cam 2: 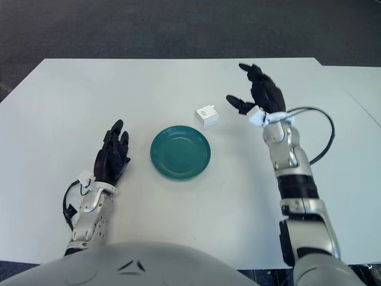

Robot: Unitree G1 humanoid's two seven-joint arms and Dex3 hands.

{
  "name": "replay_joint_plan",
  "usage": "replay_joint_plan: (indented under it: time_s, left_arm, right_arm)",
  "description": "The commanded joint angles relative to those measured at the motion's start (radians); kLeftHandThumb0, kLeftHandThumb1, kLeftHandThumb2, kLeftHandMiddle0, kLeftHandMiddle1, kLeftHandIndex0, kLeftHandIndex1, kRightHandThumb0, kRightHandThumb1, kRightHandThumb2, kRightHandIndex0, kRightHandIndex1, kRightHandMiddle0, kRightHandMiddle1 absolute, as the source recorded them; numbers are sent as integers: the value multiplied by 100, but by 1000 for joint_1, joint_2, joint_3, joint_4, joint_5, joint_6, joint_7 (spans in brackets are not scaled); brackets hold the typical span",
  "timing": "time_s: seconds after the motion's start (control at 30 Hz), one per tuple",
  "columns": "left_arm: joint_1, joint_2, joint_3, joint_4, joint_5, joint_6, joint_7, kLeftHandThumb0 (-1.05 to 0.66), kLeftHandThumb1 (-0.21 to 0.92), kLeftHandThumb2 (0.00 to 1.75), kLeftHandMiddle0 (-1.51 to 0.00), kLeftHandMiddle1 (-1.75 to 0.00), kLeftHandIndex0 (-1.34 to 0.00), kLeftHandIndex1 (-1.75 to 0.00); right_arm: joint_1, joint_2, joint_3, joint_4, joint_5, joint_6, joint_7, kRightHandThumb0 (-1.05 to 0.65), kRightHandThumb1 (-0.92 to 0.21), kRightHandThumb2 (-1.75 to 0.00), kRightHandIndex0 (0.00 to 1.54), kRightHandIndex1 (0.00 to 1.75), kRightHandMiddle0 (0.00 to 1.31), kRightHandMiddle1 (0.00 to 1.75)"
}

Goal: Put the charger into the plate.

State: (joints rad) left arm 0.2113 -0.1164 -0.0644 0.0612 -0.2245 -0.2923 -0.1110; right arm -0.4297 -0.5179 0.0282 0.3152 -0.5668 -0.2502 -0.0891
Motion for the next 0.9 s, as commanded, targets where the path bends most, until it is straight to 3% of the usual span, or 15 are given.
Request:
replay_joint_plan:
  time_s: [0.0,0.5,0.67,0.87]
  left_arm:
    - [-2,-23,2,16,-1,-2,1,-88,92,83,-10,0,0,-31]
    - [0,-26,-2,-8,2,-1,13,-88,92,81,-11,0,0,-36]
    - [8,-21,-6,-17,-15,-8,-10,-89,92,81,-10,0,0,-35]
    - [17,-20,-14,-39,-8,8,-2,-89,92,80,-10,0,0,-37]
  right_arm:
    - [-28,-13,78,80,-73,-16,-18,-79,-92,-57,15,1,0,47]
    - [-174,-12,242,324,-148,-73,-34,-78,-92,-54,9,0,0,34]
    - [-241,6,298,476,-162,-94,-49,-77,-92,-53,7,0,0,31]
    - [-285,8,345,572,-170,-106,-42,-76,-92,-53,6,0,0,29]
